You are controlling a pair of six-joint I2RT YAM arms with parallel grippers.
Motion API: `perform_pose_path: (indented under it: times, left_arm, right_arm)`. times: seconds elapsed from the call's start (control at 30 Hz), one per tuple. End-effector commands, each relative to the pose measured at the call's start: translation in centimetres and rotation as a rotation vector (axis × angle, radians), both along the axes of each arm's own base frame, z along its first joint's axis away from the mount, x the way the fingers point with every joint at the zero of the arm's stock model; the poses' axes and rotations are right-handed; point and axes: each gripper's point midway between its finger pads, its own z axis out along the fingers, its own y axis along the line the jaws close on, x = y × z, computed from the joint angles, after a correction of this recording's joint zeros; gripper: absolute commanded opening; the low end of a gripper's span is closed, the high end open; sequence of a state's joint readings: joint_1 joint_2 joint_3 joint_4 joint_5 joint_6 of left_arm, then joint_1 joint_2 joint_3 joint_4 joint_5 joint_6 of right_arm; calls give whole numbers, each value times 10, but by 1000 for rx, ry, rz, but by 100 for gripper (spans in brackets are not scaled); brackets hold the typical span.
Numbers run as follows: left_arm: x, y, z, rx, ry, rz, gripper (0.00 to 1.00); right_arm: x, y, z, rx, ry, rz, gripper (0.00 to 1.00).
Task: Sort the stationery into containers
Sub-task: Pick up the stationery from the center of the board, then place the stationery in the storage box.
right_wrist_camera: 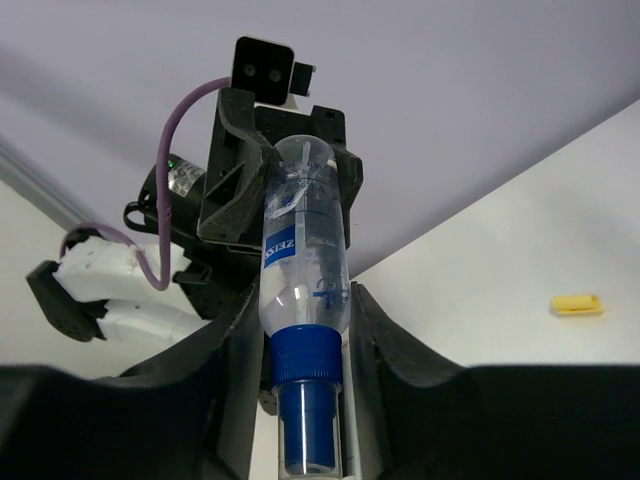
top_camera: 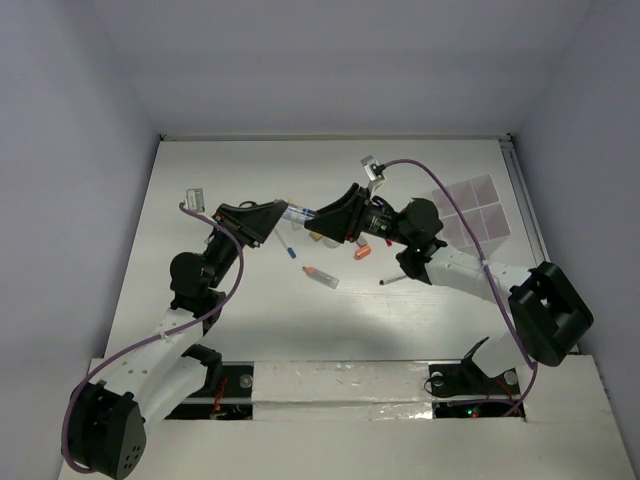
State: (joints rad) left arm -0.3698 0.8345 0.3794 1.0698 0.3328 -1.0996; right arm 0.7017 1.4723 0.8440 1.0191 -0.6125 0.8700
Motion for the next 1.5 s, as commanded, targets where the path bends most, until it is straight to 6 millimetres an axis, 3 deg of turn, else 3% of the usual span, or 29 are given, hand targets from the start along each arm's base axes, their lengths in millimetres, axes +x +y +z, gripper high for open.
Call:
perform_pose_path:
  times: [0.0,0.07,0.23,0.33,0.37,0.4,0.47,0.5,0.6,0.93,1.0,1.07,1.13,1.17,1.2,1.23,1.27,1.33,1.37,1.43,1.47]
  left_arm:
    - [-16,6,26,-50,-109,-2,0]
    - [-15,5,23,-45,-99,-7,0]
    - [-16,0,7,-13,-62,-27,0]
    - [-17,-2,-7,18,-34,-35,0]
    - [-18,-2,-13,26,-23,-35,0]
    - [-18,-3,-18,34,-9,-37,0]
    - [-20,-2,-24,44,-2,-35,0]
    - [-19,-2,-29,54,10,-35,0]
    - [-21,-3,-39,69,26,-40,1]
    - [-28,-9,-58,114,47,-79,4]
    - [-29,-11,-63,143,59,-88,11]
    - [-28,-12,-58,198,32,-75,36]
    - [-23,-12,-70,293,52,-55,64]
    - [-24,-10,-56,308,21,-34,71]
    - [-20,-6,-65,348,68,-6,76]
    - [-19,-3,-62,370,61,17,83]
    - [-21,2,-46,394,10,51,92]
    - [-21,8,-48,434,36,84,99]
    - [-25,10,-31,434,6,97,99]
    - [-27,13,-34,510,12,104,99]
    - [-31,15,-20,526,-23,110,99]
  right_arm:
    - [-11,-4,22,53,-63,13,32]
    - [-14,-9,26,67,-76,-4,25]
    - [-12,-18,34,34,-110,-74,20]
    - [0,-21,25,-64,-101,-154,17]
    - [6,-27,38,-73,-143,-211,15]
    - [10,-27,26,-135,-110,-229,14]
    - [16,-31,37,-177,-154,-275,14]
    - [18,-32,28,-230,-127,-281,14]
    - [24,-33,30,-284,-142,-303,15]
    - [23,-33,44,-308,-209,-294,14]
    - [23,-35,40,-354,-218,-296,14]
    - [24,-39,39,-410,-216,-302,13]
    - [26,-44,33,-470,-199,-318,13]
    - [28,-47,28,-500,-190,-331,12]
    - [34,-57,18,-563,-164,-363,12]
    - [36,-61,11,-595,-147,-378,11]
    - [41,-69,6,-625,-128,-406,11]
    - [52,-89,-10,-698,-70,-458,10]
    - [56,-97,-13,-725,-50,-478,8]
    - [75,-131,-23,-814,31,-572,8]
    - [82,-143,-26,-838,69,-601,8]
